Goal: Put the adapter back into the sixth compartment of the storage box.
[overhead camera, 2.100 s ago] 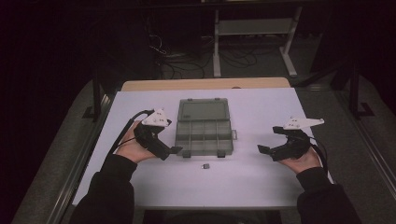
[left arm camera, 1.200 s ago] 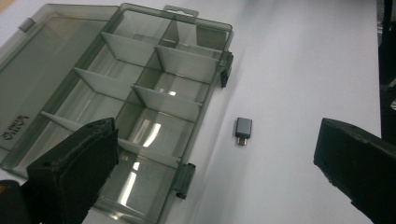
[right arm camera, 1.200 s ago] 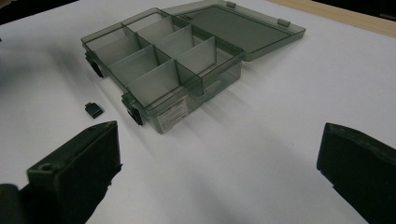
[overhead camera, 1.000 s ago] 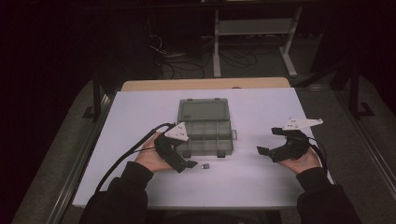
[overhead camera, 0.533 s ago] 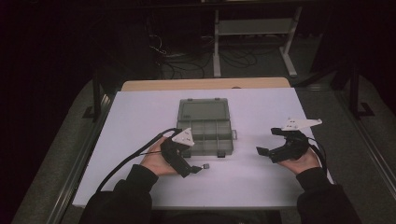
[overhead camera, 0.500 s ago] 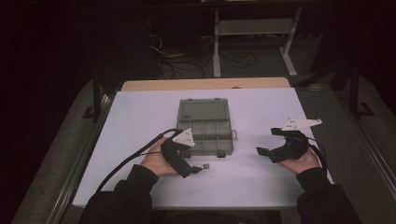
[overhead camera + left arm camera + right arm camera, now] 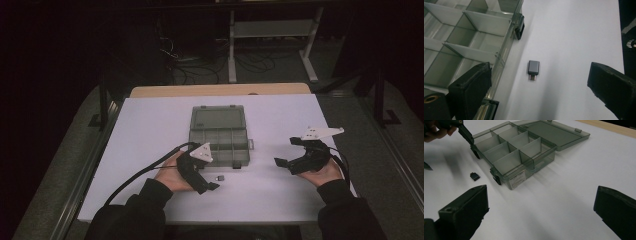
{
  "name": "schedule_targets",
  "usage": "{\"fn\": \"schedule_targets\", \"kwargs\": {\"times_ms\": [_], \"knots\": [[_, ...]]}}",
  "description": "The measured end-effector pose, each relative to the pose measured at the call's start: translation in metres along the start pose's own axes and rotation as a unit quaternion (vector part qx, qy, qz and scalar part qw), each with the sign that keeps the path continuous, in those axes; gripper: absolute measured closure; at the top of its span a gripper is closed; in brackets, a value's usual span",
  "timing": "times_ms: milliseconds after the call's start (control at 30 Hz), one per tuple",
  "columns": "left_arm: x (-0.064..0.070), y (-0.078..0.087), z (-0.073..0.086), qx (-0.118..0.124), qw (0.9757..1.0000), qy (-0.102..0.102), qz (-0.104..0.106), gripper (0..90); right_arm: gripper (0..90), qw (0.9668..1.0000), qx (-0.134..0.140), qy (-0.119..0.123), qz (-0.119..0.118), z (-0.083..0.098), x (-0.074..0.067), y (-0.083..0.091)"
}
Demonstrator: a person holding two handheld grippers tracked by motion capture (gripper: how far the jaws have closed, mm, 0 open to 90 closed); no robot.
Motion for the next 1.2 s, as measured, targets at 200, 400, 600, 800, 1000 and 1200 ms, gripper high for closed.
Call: {"fn": "schedule_targets", "kwargs": {"times_ms": [200, 400, 600, 800, 1000, 1200], "knots": [[0.002, -0.006, 0.001, -0.007, 0.9999, -0.006, 0.006, 12.2, 0.0, 1.0000, 0.000, 0.000, 0.000, 0.000, 0.000, 0.000], [0.003, -0.012, 0.003, -0.017, 0.9997, -0.009, 0.016, 16.0, 0.0, 1.0000, -0.001, 0.000, -0.001, 0.000, 0.000, 0.000], [0.001, -0.018, 0.006, -0.036, 0.9990, -0.011, 0.022, 20.7, 0.0, 1.0000, -0.001, 0.000, -0.002, 0.000, 0.000, 0.000], [-0.001, -0.023, 0.008, -0.038, 0.9989, -0.010, 0.025, 26.6, 0.0, 1.0000, -0.003, 0.001, -0.003, 0.000, 0.000, -0.001], [-0.002, -0.030, 0.004, -0.044, 0.9985, -0.017, 0.030, 32.8, 0.0, 1.0000, -0.005, 0.001, -0.004, 0.001, -0.001, -0.002], [0.001, -0.039, -0.004, -0.045, 0.9982, -0.035, 0.016, 39.0, 0.0, 1.0000, -0.004, 0.002, -0.004, 0.001, -0.001, -0.001]]}}
Point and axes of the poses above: each handheld gripper's, and its own axes: y roughly backward along the jaws, z roughly out of its underside, x roughly to its right, the point moved 2 cm from there along -y, roughly forward along the jaws, and after that the axes turned 8 degrees about x, right-handed, at the moved point
